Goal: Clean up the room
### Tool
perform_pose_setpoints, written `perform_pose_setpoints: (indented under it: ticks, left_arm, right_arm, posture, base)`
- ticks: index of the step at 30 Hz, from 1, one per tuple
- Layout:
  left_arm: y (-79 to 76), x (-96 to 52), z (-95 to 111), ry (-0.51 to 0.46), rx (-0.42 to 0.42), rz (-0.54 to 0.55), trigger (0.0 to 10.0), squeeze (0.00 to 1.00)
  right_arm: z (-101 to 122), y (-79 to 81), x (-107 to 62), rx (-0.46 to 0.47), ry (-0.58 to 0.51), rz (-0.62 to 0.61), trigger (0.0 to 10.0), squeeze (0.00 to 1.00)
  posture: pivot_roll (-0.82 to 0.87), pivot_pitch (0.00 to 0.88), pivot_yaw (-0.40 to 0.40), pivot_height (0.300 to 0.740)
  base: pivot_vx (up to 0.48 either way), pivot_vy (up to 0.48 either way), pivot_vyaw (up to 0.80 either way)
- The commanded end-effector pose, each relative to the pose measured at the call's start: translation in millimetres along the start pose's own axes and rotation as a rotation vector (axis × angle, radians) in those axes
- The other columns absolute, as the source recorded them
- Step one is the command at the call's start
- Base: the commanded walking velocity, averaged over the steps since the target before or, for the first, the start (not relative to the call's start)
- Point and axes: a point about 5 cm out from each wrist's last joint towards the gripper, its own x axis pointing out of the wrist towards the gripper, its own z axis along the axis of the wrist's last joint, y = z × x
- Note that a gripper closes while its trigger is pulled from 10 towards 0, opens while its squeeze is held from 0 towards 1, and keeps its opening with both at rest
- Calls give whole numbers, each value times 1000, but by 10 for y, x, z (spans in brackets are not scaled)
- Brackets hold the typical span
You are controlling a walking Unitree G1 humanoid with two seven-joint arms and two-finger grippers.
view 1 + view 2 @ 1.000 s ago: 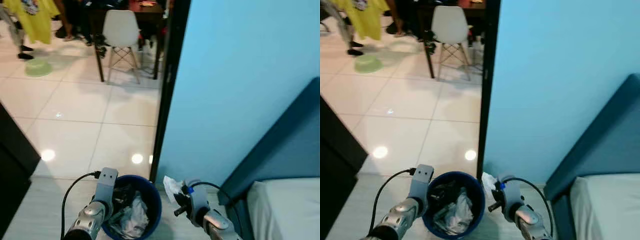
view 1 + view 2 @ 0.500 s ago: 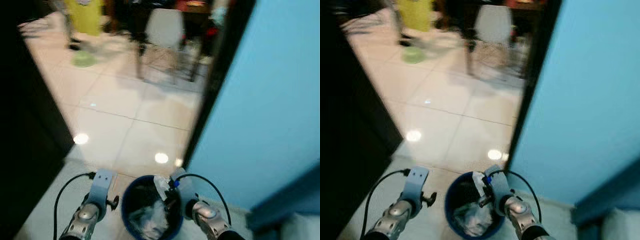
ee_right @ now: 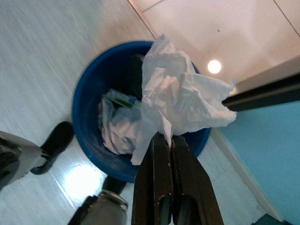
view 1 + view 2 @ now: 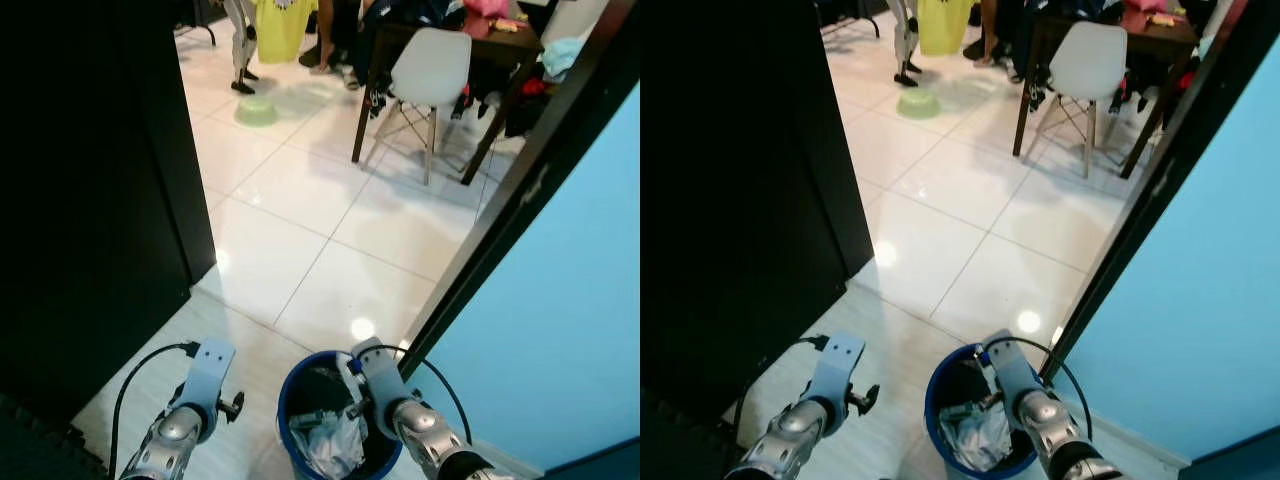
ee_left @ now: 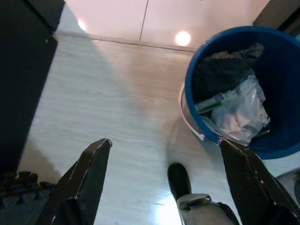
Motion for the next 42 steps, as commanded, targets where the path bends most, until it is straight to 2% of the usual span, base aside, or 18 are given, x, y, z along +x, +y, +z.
perform_pose_setpoints:
  ticks: [1,7,10,21,22,24,25,27,28,42]
  left_arm:
    - [-50,-8,-73,36,19,-24,10000,0]
    - [-54,-9,-69,38,24,-27,10000,0]
    - [-63,-6,-65,44,43,-33,10000,0]
    - [-86,-1,-54,47,49,-38,10000,0]
    - [-79,-4,-61,50,49,-36,10000,0]
    - [-75,-6,-65,52,50,-35,10000,0]
    - [-69,-9,-69,53,51,-34,10000,0]
    - [-66,-11,-71,54,51,-33,10000,0]
    - [-62,-13,-76,55,51,-32,10000,0]
    - [-86,-9,-79,58,45,-32,10000,0]
  right_arm:
    - [-100,-16,-16,-17,49,-11,10000,0]
    - [-92,-38,-17,7,44,-19,10000,0]
    - [42,-20,13,28,-1,-23,10000,0]
    - [102,-3,35,45,11,-45,10000,0]
    - [98,-26,33,43,16,-60,10000,63]
    - [97,-42,32,43,19,-70,10000,63]
    - [100,-61,30,41,20,-80,10000,659]
    - [104,-72,29,41,20,-85,10000,659]
    - [107,-87,28,48,20,-92,10000,996]
    - [122,-113,27,101,11,-97,10000,1000]
  posture:
    - [5,168,-57,740]
    - [6,166,-55,740]
    - [0,146,-50,740]
    - [8,151,-54,740]
    - [10,154,-55,740]
    - [10,154,-55,740]
    - [10,154,-55,740]
    - [10,154,-55,740]
    - [12,156,-56,740]
    - [4,160,-57,740]
  base:
    - [0,0,0]
    - [0,0,0]
    - [0,0,0]
    - [0,0,0]
    - [0,0,0]
    - [0,0,0]
    - [0,0,0]
    - [0,0,0]
    - [0,0,0]
    - [0,0,0]
